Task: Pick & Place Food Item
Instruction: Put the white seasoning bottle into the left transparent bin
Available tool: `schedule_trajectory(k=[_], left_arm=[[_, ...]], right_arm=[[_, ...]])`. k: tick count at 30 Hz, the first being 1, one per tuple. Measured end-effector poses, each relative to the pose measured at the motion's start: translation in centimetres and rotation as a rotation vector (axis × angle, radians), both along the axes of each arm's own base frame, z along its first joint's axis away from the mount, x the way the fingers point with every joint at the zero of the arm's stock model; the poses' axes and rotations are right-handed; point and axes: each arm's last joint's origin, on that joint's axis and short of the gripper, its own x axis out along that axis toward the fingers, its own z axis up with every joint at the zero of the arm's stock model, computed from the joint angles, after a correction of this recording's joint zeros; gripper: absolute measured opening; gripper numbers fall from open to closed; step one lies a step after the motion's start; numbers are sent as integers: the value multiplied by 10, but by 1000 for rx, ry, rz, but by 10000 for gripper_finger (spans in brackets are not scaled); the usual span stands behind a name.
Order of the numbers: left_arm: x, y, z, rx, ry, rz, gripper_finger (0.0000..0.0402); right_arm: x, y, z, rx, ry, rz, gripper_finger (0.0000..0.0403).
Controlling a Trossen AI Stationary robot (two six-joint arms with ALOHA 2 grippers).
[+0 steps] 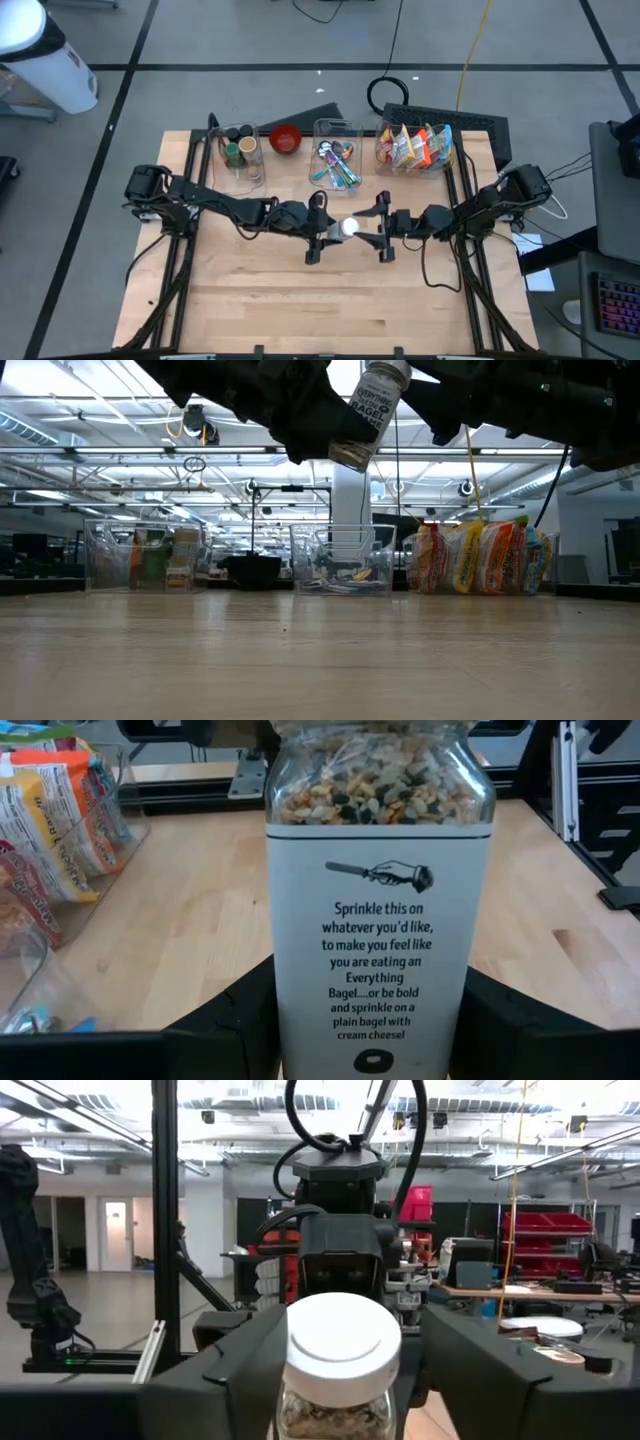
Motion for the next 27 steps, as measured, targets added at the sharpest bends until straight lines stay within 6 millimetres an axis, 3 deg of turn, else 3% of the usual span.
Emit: schedule_trajectory(k=[11,27], left_arm=[[2,0,9,0,-62,-1,204],[5,-2,21,-28,-201,-54,204]], right_arm=[[-4,1,6,16,-33,66,289],[0,2,9,21,-28,90,286]])
